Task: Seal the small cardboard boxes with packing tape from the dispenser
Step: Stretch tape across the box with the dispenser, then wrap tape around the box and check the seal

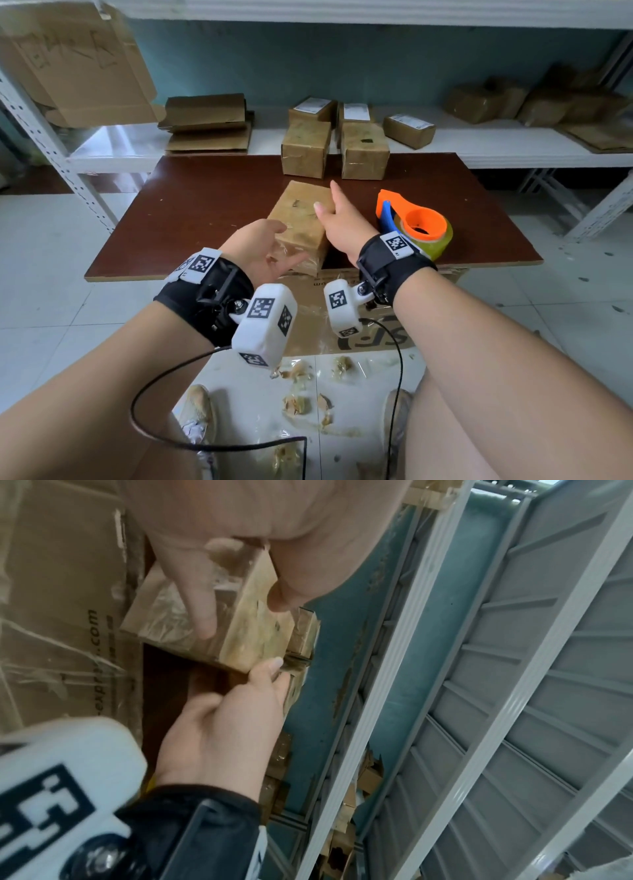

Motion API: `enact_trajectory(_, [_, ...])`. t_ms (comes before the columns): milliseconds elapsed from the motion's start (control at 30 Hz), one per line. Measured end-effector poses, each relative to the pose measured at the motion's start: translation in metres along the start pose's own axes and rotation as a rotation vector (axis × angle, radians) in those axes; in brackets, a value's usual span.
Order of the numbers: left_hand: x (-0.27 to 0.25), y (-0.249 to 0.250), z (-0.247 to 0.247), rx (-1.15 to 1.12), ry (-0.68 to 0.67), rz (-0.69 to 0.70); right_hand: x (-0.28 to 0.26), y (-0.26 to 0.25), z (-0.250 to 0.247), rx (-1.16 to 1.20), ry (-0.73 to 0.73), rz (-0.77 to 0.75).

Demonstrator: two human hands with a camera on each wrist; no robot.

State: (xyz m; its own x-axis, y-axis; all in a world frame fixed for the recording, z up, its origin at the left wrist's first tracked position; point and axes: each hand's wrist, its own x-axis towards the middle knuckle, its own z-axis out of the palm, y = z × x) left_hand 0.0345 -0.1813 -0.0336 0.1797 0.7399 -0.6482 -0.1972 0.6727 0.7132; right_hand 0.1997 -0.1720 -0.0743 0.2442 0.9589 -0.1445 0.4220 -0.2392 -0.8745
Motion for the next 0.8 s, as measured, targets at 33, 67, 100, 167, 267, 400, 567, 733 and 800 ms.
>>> enact_trajectory(33, [0.0, 0.0, 0.0, -0.018, 0.002, -0.008, -0.001, -0.001, -0.001, 0.0, -0.005, -0.005])
enact_trajectory(67, [-0.002, -0.001, 0.002, -0.041, 0.0, -0.017, 0.0, 0.0, -0.003, -0.01, 0.0, -0.005])
enact_trajectory(100, [-0.004, 0.0, 0.004, -0.074, 0.004, -0.026, -0.001, 0.002, -0.005, -0.031, 0.015, 0.002])
enact_trajectory(167, [-0.005, -0.001, 0.005, -0.136, 0.0, -0.03, -0.004, 0.005, -0.008, -0.05, 0.069, 0.053])
enact_trajectory(267, [0.001, -0.006, 0.003, -0.163, 0.004, -0.025, -0.009, 0.008, -0.009, -0.02, 0.017, 0.095])
enact_trajectory(400, [-0.003, -0.005, 0.0, -0.058, 0.034, -0.068, -0.016, 0.0, -0.02, -0.166, 0.168, 0.071])
enact_trajectory(567, [-0.011, 0.002, -0.005, -0.018, 0.052, -0.02, -0.021, 0.004, -0.062, -0.481, 0.542, 0.179])
enact_trajectory(733, [-0.015, 0.001, -0.007, 0.019, 0.06, 0.016, -0.017, 0.04, -0.077, -0.639, 0.251, 0.379])
enact_trajectory(800, [-0.015, 0.0, -0.005, 0.021, 0.105, 0.056, -0.014, 0.049, -0.077, -0.742, 0.279, 0.311])
